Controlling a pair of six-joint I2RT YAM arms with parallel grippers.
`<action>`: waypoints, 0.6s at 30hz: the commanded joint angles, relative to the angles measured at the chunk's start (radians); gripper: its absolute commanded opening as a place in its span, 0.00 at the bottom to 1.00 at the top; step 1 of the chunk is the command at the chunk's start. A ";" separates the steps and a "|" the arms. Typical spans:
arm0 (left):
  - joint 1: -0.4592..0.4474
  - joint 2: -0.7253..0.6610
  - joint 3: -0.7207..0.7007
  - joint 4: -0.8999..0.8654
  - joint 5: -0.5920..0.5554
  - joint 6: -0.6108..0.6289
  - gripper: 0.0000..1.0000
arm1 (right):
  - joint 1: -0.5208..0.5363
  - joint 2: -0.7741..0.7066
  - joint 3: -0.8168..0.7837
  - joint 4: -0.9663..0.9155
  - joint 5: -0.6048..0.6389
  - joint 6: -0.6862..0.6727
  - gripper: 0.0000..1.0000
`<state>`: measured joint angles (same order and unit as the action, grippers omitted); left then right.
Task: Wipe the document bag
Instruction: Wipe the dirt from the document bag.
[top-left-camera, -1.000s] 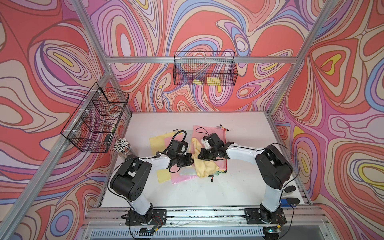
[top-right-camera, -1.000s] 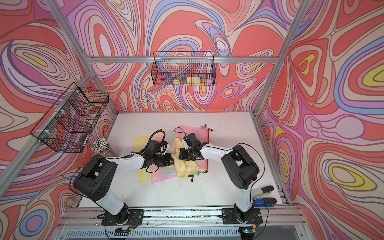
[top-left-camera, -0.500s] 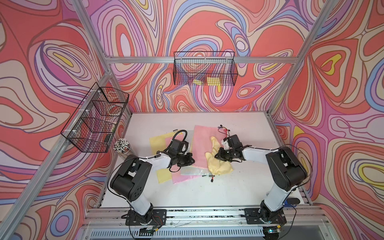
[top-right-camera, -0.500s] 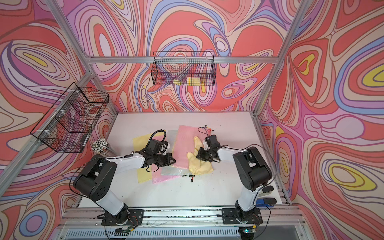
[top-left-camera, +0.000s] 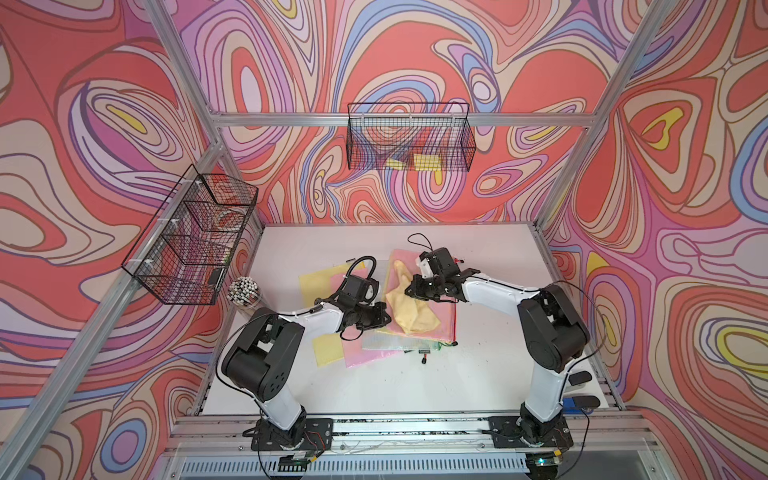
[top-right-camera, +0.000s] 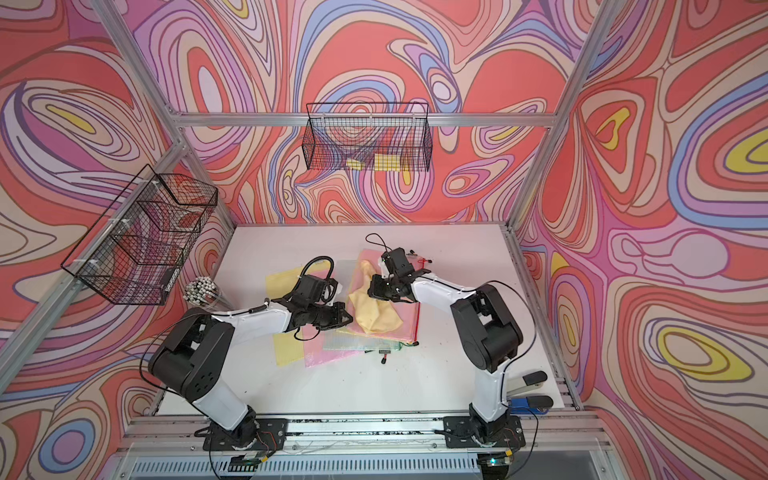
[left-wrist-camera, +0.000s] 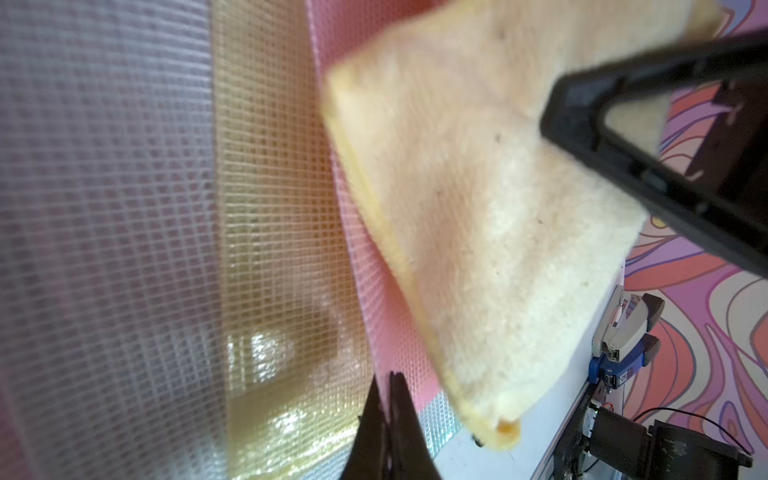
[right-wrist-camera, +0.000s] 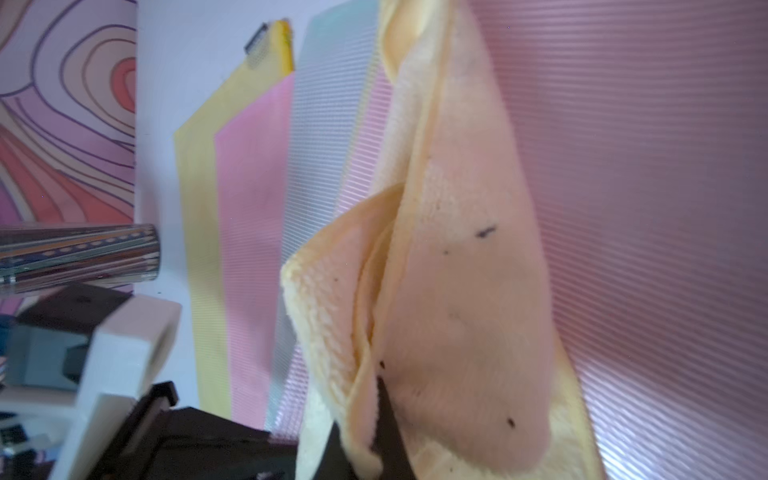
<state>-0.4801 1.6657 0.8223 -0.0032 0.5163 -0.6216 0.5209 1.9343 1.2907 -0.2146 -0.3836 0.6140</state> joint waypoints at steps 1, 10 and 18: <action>-0.008 0.002 0.021 -0.022 -0.002 0.003 0.00 | -0.003 0.118 0.049 0.043 -0.070 0.034 0.00; -0.011 -0.004 0.032 -0.050 -0.007 0.012 0.00 | -0.060 0.116 -0.077 0.051 0.007 0.016 0.00; -0.011 -0.021 0.023 -0.055 -0.012 0.013 0.00 | -0.266 -0.063 -0.281 0.019 0.011 -0.071 0.00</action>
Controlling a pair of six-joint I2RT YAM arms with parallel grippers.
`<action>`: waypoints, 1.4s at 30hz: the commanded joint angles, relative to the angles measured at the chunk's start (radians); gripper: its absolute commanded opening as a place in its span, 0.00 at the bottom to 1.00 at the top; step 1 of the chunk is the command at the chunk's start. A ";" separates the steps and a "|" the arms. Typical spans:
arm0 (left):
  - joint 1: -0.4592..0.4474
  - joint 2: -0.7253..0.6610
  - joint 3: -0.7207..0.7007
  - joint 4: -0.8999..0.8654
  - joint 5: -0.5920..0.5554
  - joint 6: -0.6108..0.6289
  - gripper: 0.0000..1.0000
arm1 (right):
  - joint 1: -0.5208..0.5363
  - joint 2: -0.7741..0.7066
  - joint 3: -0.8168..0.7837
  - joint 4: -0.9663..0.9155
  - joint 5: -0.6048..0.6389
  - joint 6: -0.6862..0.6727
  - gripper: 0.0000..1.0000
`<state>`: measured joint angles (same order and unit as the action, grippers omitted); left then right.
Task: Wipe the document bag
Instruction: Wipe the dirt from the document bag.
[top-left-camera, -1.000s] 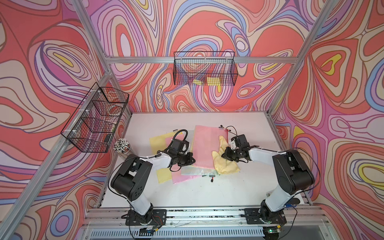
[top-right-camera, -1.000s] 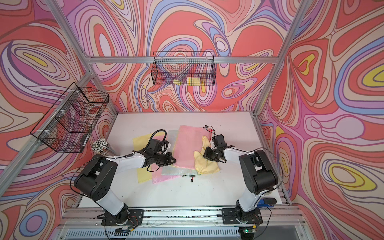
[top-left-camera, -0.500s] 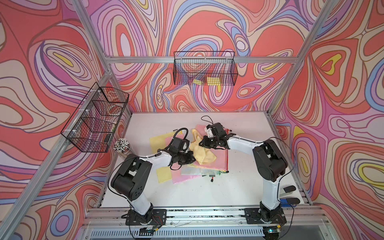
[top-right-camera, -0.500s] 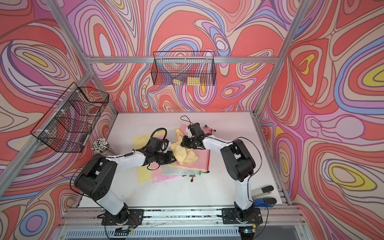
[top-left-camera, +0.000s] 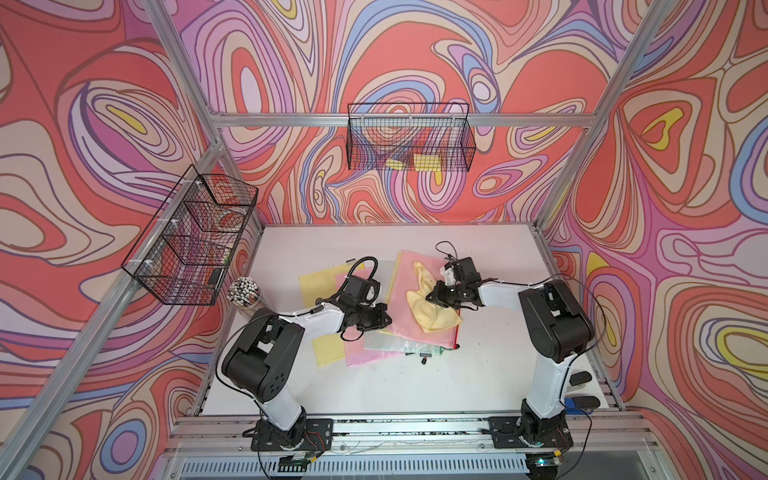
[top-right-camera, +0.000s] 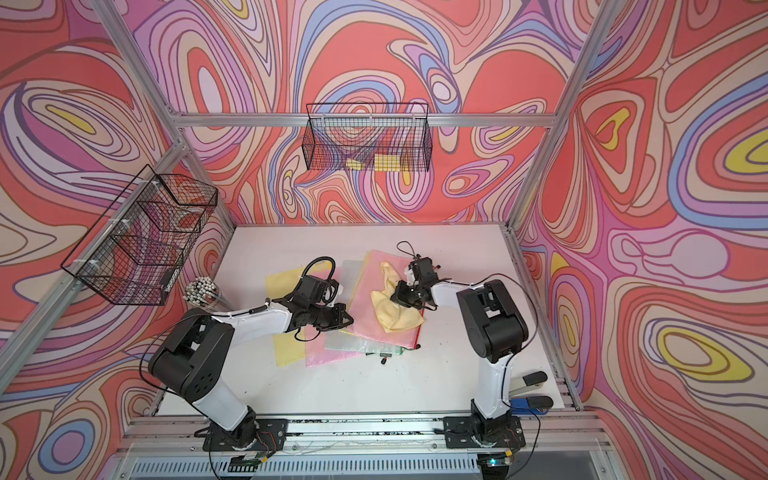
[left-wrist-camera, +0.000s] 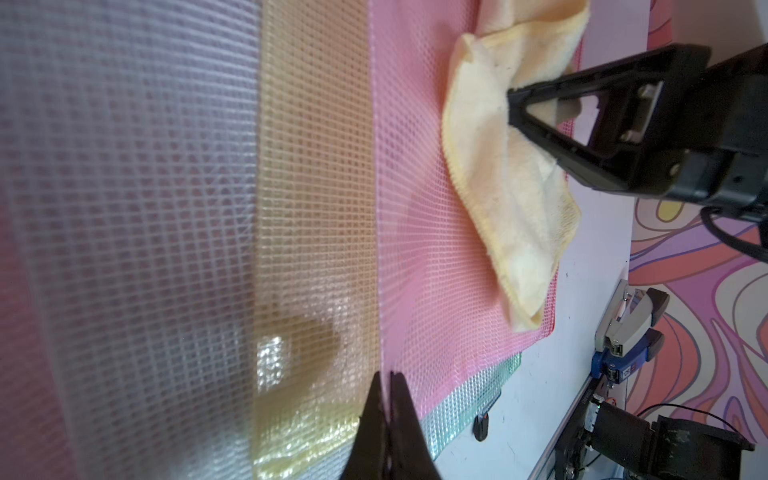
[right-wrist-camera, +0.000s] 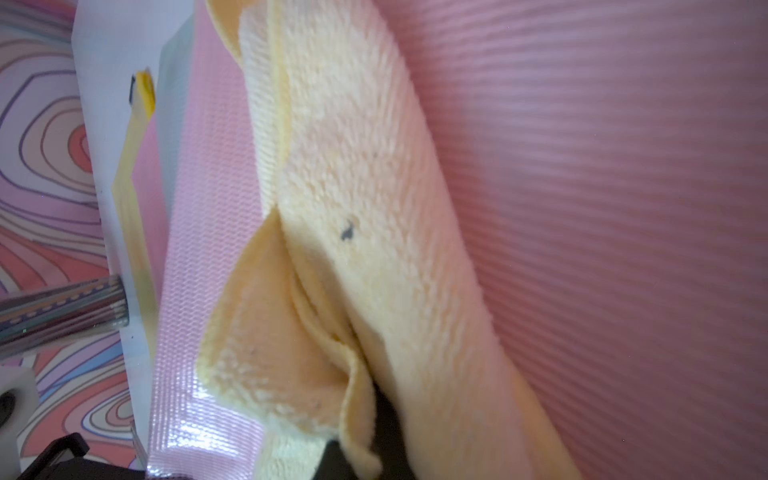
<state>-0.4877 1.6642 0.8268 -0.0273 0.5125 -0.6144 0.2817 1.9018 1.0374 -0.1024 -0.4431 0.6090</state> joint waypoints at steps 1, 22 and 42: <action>-0.003 -0.022 0.015 -0.031 -0.010 0.003 0.00 | -0.027 -0.036 -0.014 -0.114 0.079 -0.079 0.00; -0.007 -0.047 -0.012 -0.045 -0.019 0.008 0.00 | 0.224 0.261 0.374 -0.052 -0.013 0.050 0.00; -0.007 -0.035 -0.012 -0.040 -0.002 0.006 0.00 | -0.039 0.108 0.262 -0.104 -0.073 -0.056 0.00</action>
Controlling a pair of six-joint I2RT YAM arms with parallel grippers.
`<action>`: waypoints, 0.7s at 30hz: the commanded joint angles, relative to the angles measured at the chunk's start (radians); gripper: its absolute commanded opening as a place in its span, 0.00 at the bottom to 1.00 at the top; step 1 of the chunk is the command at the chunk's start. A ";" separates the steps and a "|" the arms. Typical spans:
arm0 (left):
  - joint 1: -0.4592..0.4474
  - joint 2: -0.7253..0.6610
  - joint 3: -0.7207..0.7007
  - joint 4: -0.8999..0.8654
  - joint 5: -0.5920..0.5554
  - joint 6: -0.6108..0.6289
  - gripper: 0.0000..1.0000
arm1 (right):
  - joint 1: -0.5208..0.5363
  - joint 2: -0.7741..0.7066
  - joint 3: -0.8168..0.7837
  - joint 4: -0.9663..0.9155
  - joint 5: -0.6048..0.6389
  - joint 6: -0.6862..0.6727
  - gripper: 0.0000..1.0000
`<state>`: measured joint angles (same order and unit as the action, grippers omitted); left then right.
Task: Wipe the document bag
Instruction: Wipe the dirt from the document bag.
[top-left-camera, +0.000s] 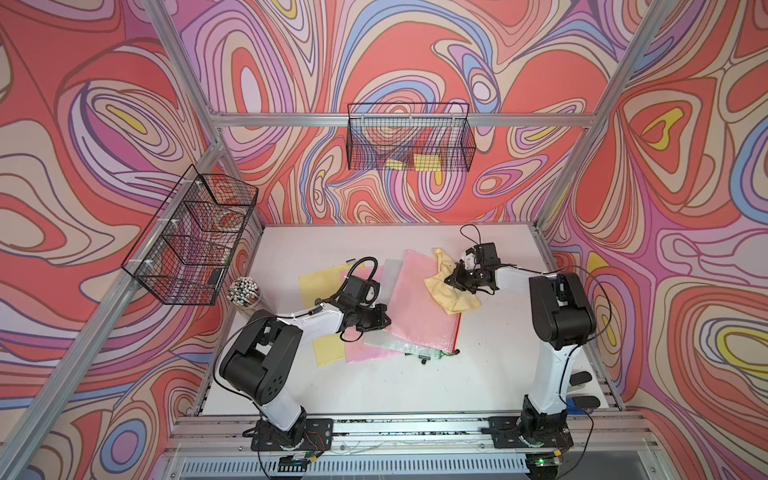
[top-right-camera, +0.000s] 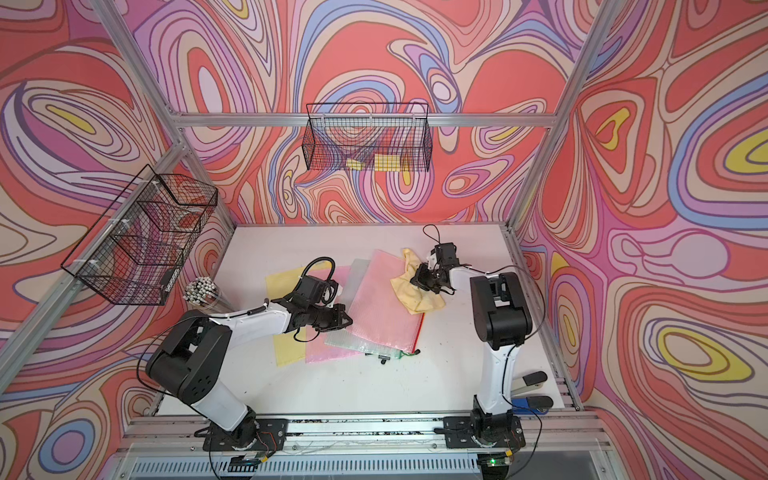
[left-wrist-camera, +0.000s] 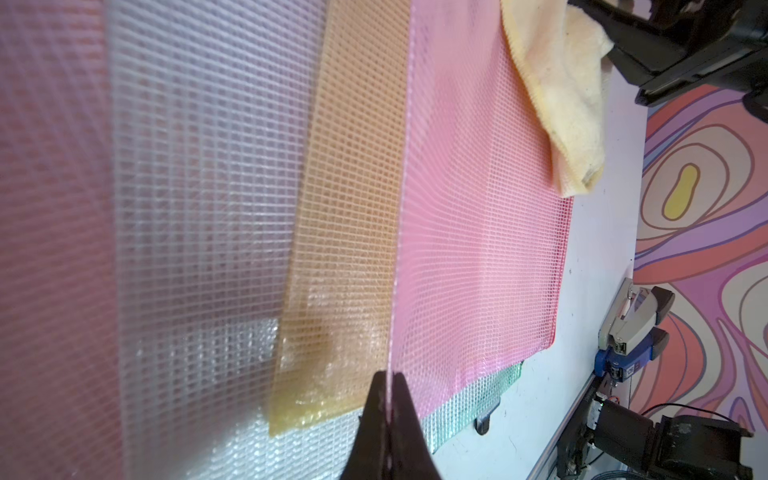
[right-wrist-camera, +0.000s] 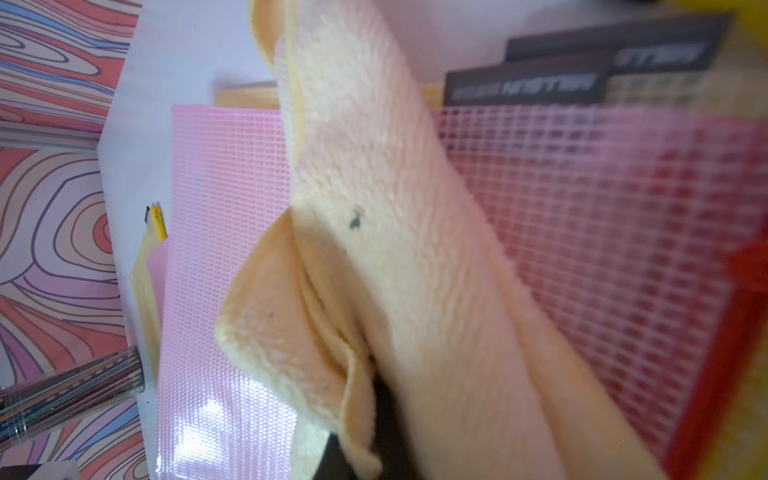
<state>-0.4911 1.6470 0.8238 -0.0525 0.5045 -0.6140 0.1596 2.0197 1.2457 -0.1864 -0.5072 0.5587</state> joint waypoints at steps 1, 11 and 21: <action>-0.004 -0.017 -0.008 -0.017 0.005 0.006 0.00 | 0.126 0.004 0.095 -0.037 0.004 -0.014 0.00; -0.007 -0.032 -0.007 -0.035 -0.007 0.007 0.00 | 0.195 0.236 0.323 0.030 -0.026 0.080 0.00; -0.006 -0.039 -0.013 -0.049 -0.029 0.008 0.00 | -0.020 0.211 0.191 0.060 -0.025 0.062 0.00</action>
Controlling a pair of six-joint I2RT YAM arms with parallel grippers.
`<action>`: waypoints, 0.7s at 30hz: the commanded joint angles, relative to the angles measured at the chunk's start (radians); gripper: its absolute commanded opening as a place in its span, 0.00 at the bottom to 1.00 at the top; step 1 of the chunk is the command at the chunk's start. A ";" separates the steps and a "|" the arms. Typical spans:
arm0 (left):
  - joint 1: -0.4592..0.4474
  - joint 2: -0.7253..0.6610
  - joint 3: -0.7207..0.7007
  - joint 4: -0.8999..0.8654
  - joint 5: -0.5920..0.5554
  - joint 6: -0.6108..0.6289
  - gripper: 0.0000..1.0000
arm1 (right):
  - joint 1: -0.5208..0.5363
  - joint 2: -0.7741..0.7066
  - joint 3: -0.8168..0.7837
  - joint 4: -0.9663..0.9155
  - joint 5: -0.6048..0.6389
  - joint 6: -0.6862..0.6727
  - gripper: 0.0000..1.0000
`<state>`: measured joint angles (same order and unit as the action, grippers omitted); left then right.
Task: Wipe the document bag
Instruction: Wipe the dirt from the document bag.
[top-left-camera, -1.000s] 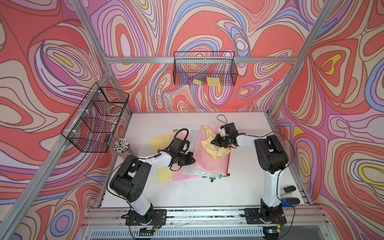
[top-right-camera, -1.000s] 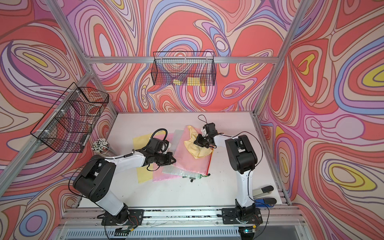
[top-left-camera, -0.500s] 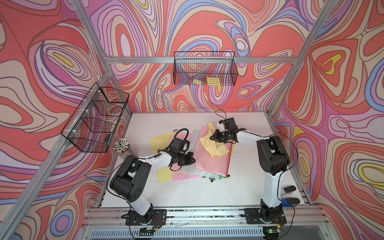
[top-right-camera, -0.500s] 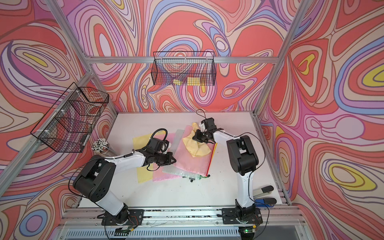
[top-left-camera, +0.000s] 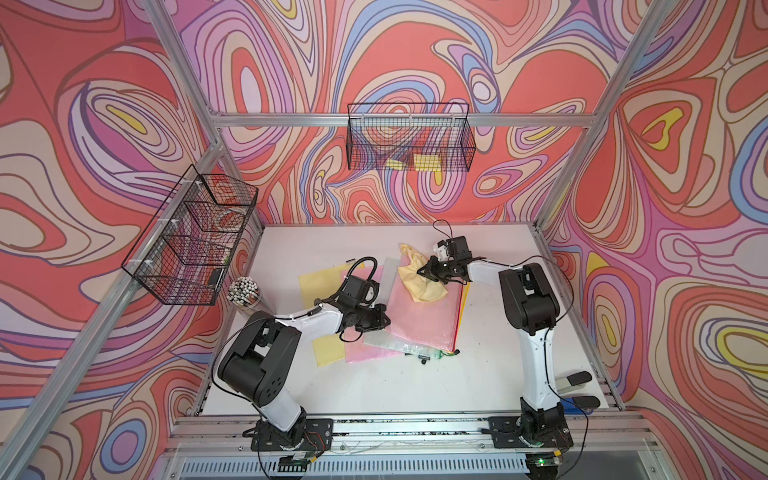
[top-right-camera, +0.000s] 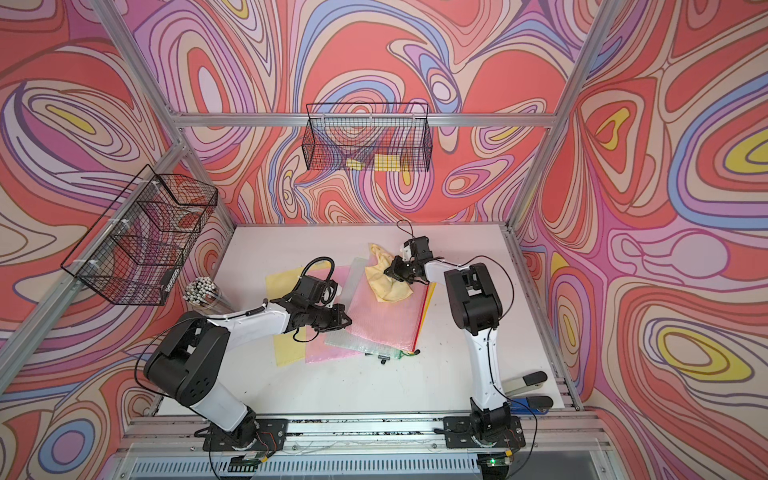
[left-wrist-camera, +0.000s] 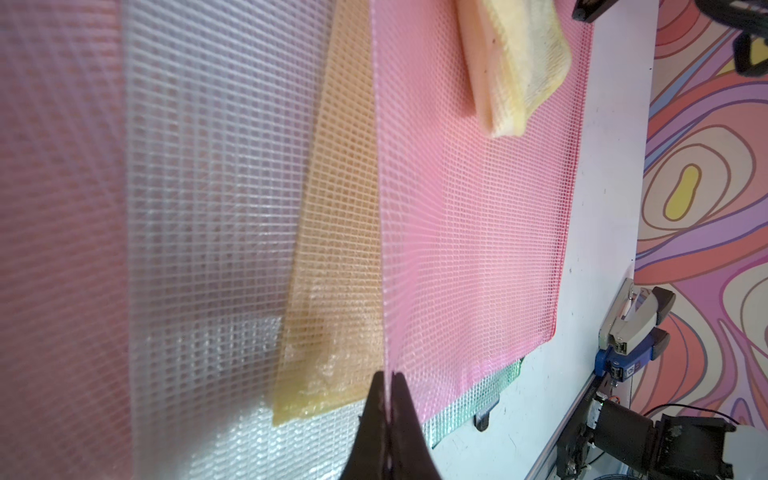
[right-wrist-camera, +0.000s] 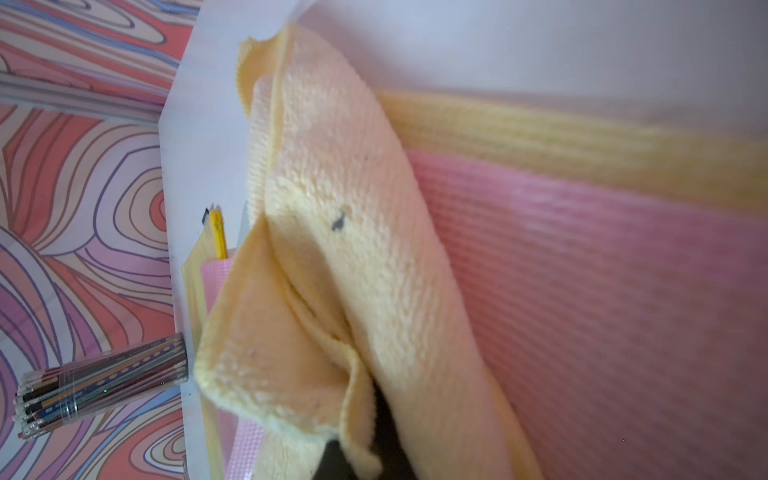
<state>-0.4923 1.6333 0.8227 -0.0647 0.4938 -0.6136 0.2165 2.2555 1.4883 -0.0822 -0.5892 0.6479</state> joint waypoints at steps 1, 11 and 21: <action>-0.006 -0.025 -0.013 -0.036 -0.017 0.008 0.00 | -0.111 -0.042 -0.074 -0.048 0.060 -0.036 0.00; -0.005 -0.012 -0.012 -0.018 -0.008 0.000 0.00 | -0.162 -0.220 -0.205 -0.047 0.005 -0.035 0.00; -0.005 -0.002 -0.004 -0.024 -0.016 -0.008 0.00 | 0.188 -0.198 -0.228 0.092 0.021 0.107 0.00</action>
<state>-0.4923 1.6310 0.8215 -0.0696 0.4892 -0.6151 0.4175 2.0323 1.2919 -0.0532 -0.5720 0.6922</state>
